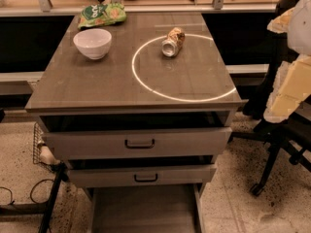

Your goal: Place orange can upright

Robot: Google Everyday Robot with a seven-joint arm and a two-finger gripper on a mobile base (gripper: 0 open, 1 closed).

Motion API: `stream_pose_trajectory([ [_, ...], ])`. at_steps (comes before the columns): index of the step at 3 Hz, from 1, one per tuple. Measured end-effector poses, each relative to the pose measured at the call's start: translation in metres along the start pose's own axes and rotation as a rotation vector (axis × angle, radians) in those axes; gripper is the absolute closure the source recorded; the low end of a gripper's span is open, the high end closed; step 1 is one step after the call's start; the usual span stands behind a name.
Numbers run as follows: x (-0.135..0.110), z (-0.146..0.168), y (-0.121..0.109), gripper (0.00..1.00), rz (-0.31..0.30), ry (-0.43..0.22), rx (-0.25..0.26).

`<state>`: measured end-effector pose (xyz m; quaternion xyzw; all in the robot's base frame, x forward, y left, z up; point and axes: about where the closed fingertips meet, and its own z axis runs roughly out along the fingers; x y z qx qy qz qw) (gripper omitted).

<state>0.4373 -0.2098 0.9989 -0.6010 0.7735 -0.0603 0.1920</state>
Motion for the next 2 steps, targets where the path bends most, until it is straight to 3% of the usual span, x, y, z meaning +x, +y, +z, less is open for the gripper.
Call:
stream_pose_trajectory([
  [1,0.000,0.000,0.000,0.00,0.000,0.000,0.000],
  [2,-0.002,0.011,-0.027,0.00,0.072,-0.027,0.023],
])
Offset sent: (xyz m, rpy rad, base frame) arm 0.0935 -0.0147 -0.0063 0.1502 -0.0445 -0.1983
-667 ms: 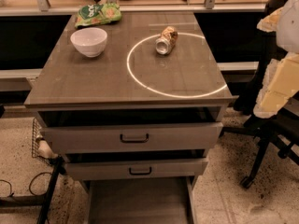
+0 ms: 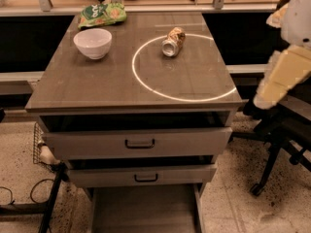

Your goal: Place orange can upright

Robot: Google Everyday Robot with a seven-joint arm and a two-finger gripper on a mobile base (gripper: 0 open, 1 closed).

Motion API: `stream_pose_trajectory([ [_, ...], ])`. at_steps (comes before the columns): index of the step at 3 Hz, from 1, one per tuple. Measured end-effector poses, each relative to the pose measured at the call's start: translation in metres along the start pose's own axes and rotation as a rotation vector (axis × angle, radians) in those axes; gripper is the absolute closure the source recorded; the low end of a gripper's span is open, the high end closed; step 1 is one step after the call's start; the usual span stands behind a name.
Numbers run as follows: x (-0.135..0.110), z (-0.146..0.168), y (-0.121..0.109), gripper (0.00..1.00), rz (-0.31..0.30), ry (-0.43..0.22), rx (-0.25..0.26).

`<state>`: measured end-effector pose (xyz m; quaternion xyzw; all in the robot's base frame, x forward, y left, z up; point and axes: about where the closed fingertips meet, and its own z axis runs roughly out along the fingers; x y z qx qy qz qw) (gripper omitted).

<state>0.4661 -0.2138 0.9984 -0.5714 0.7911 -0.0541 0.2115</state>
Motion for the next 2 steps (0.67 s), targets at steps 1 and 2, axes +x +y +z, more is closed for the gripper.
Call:
stream_pose_trajectory([
  [1,-0.011,0.025,-0.054,0.00,0.135,-0.051,0.050],
  [2,-0.028,0.052,-0.118,0.00,0.303,-0.136,0.112],
])
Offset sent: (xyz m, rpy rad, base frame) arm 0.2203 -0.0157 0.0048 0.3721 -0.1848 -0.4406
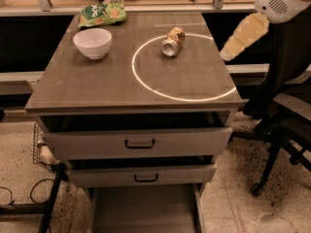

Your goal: Place orange can upright

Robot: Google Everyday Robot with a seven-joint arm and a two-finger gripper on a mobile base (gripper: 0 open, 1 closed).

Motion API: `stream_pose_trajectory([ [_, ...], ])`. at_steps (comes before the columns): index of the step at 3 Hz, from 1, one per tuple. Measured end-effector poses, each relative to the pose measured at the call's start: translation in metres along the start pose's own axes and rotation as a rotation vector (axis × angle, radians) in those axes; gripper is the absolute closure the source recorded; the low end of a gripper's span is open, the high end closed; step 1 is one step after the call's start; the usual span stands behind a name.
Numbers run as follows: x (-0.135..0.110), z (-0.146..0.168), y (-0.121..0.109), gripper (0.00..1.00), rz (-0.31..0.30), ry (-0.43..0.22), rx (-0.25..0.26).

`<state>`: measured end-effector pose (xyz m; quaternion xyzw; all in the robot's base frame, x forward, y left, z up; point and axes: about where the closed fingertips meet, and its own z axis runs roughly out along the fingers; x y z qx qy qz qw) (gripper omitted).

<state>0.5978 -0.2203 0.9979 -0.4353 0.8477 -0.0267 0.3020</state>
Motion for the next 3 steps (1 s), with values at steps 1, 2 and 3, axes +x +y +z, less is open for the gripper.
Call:
stream_pose_trajectory([
  [1,-0.022,0.028,-0.039,0.00,0.185,-0.063,0.027],
  [2,-0.042,0.065,-0.072,0.00,0.451,-0.127,0.009],
  [3,-0.073,0.100,-0.088,0.00,0.604,-0.162,-0.048],
])
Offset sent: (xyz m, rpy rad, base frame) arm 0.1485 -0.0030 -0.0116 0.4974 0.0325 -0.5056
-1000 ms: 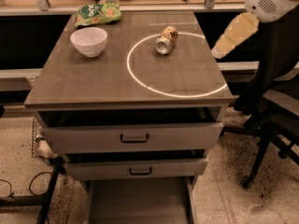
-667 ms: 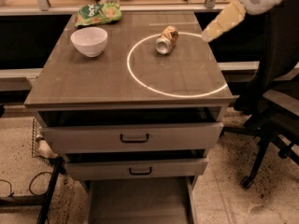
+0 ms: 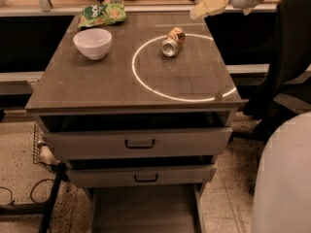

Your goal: Place orange can upright

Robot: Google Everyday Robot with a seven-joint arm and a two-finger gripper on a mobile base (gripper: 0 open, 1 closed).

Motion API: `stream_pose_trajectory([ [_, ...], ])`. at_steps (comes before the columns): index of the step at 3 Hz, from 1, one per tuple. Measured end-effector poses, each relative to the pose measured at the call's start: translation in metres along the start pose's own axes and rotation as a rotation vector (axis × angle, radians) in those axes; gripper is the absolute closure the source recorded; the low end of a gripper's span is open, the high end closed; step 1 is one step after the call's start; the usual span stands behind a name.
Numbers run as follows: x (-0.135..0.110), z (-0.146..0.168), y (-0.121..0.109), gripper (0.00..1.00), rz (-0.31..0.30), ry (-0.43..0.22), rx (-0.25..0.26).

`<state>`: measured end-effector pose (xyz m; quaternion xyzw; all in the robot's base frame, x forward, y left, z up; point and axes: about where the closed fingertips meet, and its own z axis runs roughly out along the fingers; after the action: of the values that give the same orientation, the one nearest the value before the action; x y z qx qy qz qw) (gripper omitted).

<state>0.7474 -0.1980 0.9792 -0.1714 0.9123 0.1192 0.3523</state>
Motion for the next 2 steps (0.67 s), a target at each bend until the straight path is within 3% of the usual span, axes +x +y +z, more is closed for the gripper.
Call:
stream_pose_trajectory([
  [1,0.000,0.002,0.000,0.00,0.007,0.002,0.000],
  [2,-0.005,0.024,0.001,0.00,0.116,0.027,-0.002],
])
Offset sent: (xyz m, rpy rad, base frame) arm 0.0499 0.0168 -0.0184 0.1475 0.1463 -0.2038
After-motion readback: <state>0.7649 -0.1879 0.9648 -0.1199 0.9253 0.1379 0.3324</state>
